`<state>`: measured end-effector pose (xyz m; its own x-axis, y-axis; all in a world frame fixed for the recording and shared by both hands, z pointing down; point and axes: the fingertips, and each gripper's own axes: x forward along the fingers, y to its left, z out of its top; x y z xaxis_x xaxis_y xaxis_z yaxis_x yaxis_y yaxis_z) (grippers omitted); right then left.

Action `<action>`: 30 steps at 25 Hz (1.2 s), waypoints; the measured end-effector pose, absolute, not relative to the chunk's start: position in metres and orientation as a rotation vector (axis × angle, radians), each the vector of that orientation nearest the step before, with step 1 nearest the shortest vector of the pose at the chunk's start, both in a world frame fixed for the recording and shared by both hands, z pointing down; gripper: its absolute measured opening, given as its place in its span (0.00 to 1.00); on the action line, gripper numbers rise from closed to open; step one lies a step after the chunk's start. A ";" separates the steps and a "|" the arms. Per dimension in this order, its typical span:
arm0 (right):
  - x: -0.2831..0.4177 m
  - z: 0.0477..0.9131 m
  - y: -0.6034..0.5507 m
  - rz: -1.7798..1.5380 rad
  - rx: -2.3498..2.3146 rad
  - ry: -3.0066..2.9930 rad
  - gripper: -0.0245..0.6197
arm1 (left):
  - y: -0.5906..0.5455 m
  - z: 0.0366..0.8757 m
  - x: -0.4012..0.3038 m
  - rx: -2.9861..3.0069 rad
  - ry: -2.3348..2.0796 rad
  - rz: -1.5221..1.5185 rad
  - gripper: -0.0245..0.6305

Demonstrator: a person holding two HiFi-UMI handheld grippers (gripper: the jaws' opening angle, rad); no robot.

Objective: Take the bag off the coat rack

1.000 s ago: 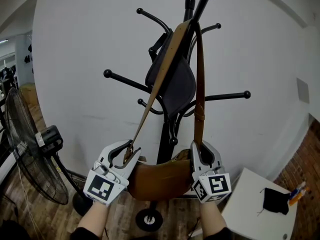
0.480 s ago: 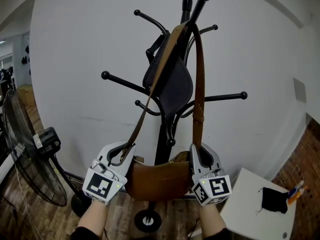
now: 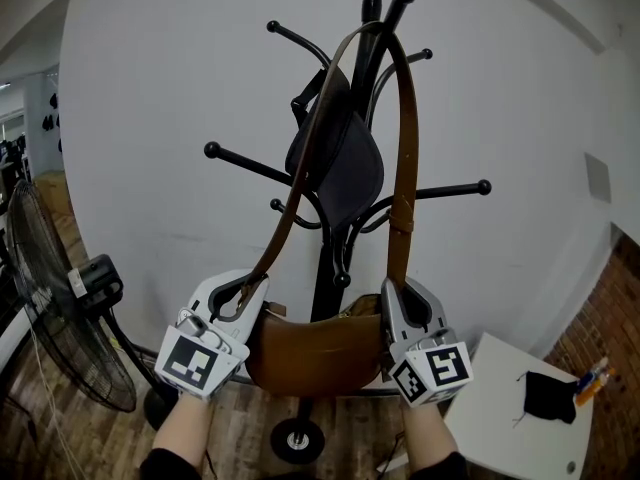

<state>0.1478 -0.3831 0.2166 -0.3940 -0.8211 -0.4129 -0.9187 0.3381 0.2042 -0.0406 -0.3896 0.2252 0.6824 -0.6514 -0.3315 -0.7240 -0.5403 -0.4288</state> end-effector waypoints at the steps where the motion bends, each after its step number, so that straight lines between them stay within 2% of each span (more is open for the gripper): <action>1: 0.148 0.214 -0.381 0.603 -1.567 2.366 0.08 | -0.388 0.223 -0.041 -2.351 1.052 0.178 0.08; 15: 0.151 0.171 -0.353 0.700 -1.513 2.331 0.08 | -0.365 0.183 -0.036 -2.303 1.006 0.214 0.08; 30: 0.167 0.163 -0.310 0.706 -1.452 2.302 0.08 | -0.325 0.172 -0.024 -2.265 0.996 0.255 0.08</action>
